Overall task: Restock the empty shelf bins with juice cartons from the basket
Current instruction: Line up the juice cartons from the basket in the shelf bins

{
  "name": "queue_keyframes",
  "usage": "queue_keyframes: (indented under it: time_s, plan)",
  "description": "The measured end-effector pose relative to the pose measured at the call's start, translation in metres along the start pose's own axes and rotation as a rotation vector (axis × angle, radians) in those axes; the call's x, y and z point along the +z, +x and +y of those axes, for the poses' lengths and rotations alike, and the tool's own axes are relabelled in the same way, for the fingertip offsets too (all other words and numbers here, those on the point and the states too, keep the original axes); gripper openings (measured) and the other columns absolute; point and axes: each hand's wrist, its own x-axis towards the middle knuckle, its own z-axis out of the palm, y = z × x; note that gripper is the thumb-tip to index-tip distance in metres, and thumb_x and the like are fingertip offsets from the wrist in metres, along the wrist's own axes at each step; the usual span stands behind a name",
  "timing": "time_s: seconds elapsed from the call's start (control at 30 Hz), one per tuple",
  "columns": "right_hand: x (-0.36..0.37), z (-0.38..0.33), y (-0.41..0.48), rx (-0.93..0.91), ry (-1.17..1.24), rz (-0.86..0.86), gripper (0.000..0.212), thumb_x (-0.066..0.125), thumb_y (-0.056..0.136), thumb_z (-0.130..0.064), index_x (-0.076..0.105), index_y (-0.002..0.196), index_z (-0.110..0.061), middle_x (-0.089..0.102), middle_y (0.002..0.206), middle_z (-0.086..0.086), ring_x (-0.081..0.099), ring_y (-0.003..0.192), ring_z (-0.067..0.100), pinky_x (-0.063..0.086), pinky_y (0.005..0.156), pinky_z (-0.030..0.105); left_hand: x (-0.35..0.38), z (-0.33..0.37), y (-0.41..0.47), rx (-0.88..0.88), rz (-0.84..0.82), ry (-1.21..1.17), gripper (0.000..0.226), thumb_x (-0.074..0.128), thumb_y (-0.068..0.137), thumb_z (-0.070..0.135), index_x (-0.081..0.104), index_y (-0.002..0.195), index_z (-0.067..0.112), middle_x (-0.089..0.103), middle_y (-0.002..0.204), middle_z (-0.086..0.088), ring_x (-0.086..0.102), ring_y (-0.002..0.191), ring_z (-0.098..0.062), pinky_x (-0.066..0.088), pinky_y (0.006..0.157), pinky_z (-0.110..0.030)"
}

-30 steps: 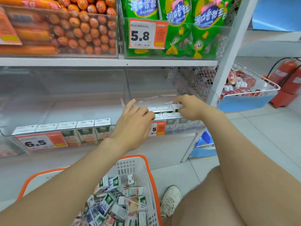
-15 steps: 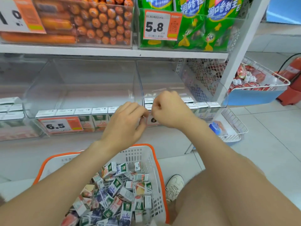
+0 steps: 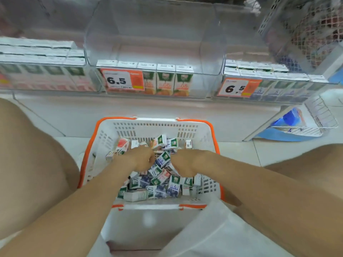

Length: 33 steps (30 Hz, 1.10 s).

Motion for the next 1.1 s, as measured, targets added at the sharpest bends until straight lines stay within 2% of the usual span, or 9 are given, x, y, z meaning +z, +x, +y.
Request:
queue_keyframes:
  time_s: [0.17, 0.33, 0.47, 0.6, 0.67, 0.83, 0.97, 1.03, 1.1]
  plan:
    - [0.035, 0.009, 0.034, 0.017, -0.117, -0.052, 0.021, 0.053, 0.095, 0.008, 0.065, 0.108, -0.003, 0.052, 0.094, 0.006, 0.048, 0.066, 0.016, 0.041, 0.053, 0.03, 0.05, -0.019, 0.02, -0.033, -0.133, 0.037, 0.015, 0.067, 0.093, 0.007, 0.06, 0.1, 0.018, 0.06, 0.102, -0.006, 0.058, 0.086, -0.029, 0.053, 0.081, -0.036]
    - [0.058, 0.03, 0.063, 0.074, -0.247, -0.003, 0.047, 0.063, 0.095, 0.001, 0.053, 0.14, -0.006, 0.048, 0.138, 0.02, 0.054, 0.123, 0.038, 0.055, 0.094, 0.047, 0.071, -0.031, 0.034, -0.1, -0.1, 0.3, 0.043, 0.064, 0.095, 0.004, 0.065, 0.134, 0.021, 0.058, 0.137, -0.01, 0.046, 0.134, -0.034, 0.041, 0.113, -0.048]
    - [0.074, 0.046, 0.075, 0.078, -0.312, -0.028, 0.068, 0.065, 0.093, -0.001, 0.037, 0.154, -0.015, 0.049, 0.139, 0.022, 0.053, 0.128, 0.041, 0.055, 0.098, 0.049, 0.074, -0.039, 0.033, -0.227, -0.087, 0.428, 0.058, 0.068, 0.089, 0.004, 0.057, 0.144, 0.02, 0.039, 0.153, -0.013, 0.03, 0.146, -0.04, 0.033, 0.119, -0.055]
    - [0.076, 0.049, 0.079, 0.048, -0.326, 0.03, 0.064, 0.064, 0.091, 0.003, 0.041, 0.149, -0.011, 0.06, 0.126, 0.019, 0.061, 0.115, 0.038, 0.058, 0.089, 0.047, 0.078, -0.041, 0.035, -0.346, -0.115, 0.366, 0.069, 0.066, 0.09, 0.007, 0.044, 0.153, 0.019, 0.032, 0.155, -0.019, 0.028, 0.147, -0.052, 0.028, 0.12, -0.064]
    - [0.075, 0.048, 0.078, 0.048, -0.303, 0.046, 0.062, 0.064, 0.09, 0.004, 0.04, 0.146, -0.007, 0.061, 0.122, 0.019, 0.064, 0.109, 0.037, 0.058, 0.083, 0.045, 0.076, -0.042, 0.035, -0.379, -0.105, 0.256, 0.066, 0.07, 0.091, 0.01, 0.044, 0.152, 0.014, 0.031, 0.154, -0.021, 0.034, 0.145, -0.051, 0.041, 0.115, -0.056]
    - [0.057, 0.048, 0.071, 0.017, -0.055, 0.177, 0.063, 0.064, 0.093, -0.019, 0.034, 0.147, -0.004, 0.054, 0.117, 0.018, 0.063, 0.095, 0.032, 0.047, 0.064, 0.038, 0.057, -0.042, 0.028, -0.386, 0.053, -0.136, 0.063, 0.079, 0.08, 0.055, 0.06, 0.128, 0.018, 0.047, 0.141, -0.014, 0.056, 0.123, -0.038, 0.054, 0.094, -0.044]
    - [0.024, 0.041, 0.06, -0.01, 0.298, 0.348, 0.059, 0.064, 0.091, -0.035, 0.046, 0.142, -0.012, 0.053, 0.106, 0.009, 0.06, 0.096, 0.03, 0.055, 0.078, 0.042, 0.032, -0.034, 0.02, -0.328, 0.218, -0.731, 0.044, 0.068, 0.093, 0.055, 0.065, 0.103, 0.012, 0.061, 0.098, -0.006, 0.061, 0.09, -0.027, 0.043, 0.072, -0.033]
    - [0.007, 0.035, 0.052, 0.036, 0.478, 0.491, 0.052, 0.059, 0.093, -0.04, 0.053, 0.138, -0.015, 0.055, 0.094, 0.002, 0.06, 0.091, 0.027, 0.054, 0.084, 0.042, 0.016, -0.029, 0.014, -0.323, 0.207, -1.014, 0.048, 0.064, 0.096, 0.058, 0.065, 0.111, 0.013, 0.064, 0.101, -0.006, 0.062, 0.09, -0.025, 0.046, 0.074, -0.033]
    - [-0.007, 0.029, 0.042, 0.13, 0.655, 0.655, 0.039, 0.054, 0.097, -0.039, 0.057, 0.122, -0.01, 0.058, 0.076, 0.001, 0.06, 0.078, 0.025, 0.052, 0.073, 0.038, 0.004, -0.024, 0.004, -0.334, 0.202, -1.214, 0.049, 0.059, 0.098, 0.064, 0.067, 0.12, 0.02, 0.075, 0.11, -0.005, 0.069, 0.102, -0.027, 0.052, 0.088, -0.041]
